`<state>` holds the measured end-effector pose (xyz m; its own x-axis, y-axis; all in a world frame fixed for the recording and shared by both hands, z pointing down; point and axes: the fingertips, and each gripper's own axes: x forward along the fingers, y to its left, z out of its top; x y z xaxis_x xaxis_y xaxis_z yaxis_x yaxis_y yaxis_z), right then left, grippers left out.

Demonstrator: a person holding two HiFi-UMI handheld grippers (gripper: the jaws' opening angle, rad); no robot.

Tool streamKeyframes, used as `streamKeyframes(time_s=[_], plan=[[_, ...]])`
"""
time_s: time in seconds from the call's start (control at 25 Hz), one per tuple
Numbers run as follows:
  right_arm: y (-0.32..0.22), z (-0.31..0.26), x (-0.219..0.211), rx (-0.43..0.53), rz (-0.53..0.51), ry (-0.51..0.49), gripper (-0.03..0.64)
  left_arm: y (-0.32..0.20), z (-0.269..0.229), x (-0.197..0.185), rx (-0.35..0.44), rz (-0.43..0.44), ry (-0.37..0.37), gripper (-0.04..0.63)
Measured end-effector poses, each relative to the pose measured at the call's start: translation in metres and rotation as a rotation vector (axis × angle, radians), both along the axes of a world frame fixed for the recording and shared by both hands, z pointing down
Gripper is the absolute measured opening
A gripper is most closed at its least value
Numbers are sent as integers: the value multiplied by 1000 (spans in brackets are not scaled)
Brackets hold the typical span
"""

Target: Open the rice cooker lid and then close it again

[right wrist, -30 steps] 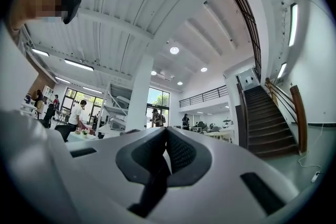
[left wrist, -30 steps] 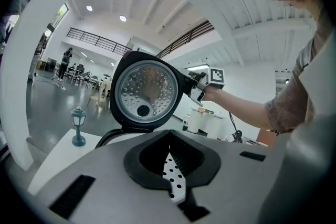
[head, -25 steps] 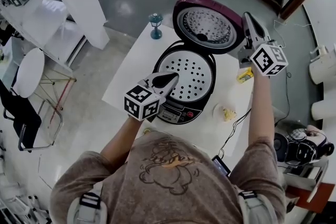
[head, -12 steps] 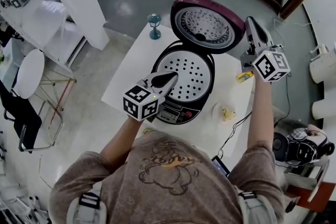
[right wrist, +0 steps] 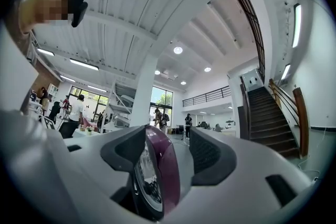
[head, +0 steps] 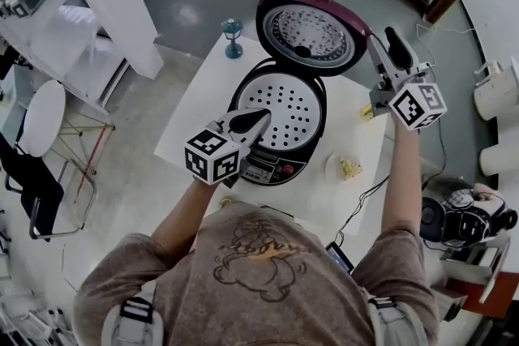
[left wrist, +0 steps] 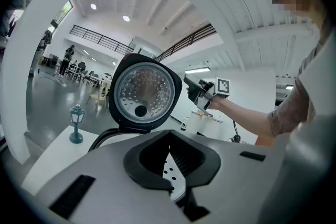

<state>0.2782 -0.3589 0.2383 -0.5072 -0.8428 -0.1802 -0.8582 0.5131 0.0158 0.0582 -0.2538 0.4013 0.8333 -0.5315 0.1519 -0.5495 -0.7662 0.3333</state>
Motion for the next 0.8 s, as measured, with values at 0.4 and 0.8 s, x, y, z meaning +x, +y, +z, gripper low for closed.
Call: streamKeyframes(time_s=[0.4,0.8], plan=[[-7,26,-32,-86,-92,118,453,10,-2,-12,0,-1,1,21],[-12,38,-42,-106,-93,191,441,16,-2,-24,-13,-12,14,21]])
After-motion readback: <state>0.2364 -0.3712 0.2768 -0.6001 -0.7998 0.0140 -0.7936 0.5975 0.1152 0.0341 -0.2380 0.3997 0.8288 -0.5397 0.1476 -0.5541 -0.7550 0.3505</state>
